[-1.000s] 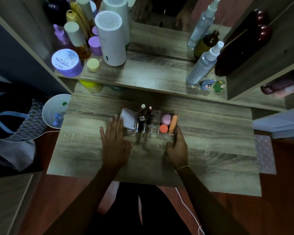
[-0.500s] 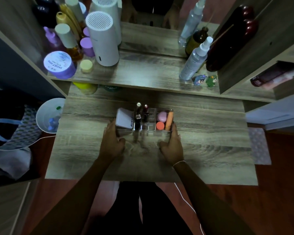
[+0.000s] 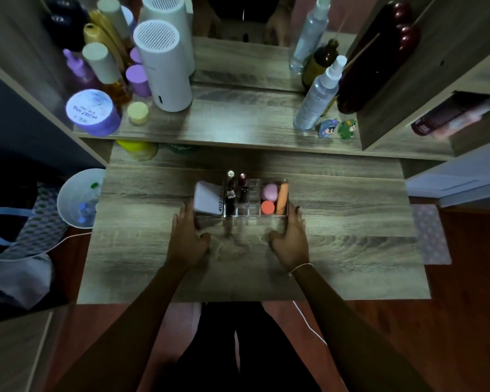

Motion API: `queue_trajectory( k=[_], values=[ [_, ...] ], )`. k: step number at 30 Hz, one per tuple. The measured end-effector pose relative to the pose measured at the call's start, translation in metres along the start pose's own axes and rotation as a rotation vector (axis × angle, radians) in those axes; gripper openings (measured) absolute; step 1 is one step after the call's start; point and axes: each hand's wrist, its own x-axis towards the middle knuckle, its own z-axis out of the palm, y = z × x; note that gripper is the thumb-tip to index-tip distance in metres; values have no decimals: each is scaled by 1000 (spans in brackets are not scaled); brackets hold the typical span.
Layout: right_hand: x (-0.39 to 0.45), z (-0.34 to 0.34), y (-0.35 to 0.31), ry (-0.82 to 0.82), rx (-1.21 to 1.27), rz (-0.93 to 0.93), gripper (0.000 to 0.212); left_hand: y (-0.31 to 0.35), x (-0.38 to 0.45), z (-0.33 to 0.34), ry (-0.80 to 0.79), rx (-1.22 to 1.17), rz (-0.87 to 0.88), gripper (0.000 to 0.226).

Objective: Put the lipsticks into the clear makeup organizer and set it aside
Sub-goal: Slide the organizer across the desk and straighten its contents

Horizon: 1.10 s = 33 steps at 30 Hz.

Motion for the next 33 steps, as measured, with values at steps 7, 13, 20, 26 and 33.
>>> queue_trajectory(
  k=[7,13,20,26,33],
  values=[
    [1,-14,13,41,-14,10,82,8,1,12,-64,1,15,88],
    [4,-34,27,76,-19,47,80,25,0,30,-71,-43,37,86],
    [10,-62,50,107,-74,75,78,50,-1,57,-99,-62,61,84],
    [13,-80,68,112,-53,133,78,63,0,79,-142,-5,61,76],
    [18,-98,86,123,-23,156,77,84,0,97,-150,9,57,80]
  ],
)
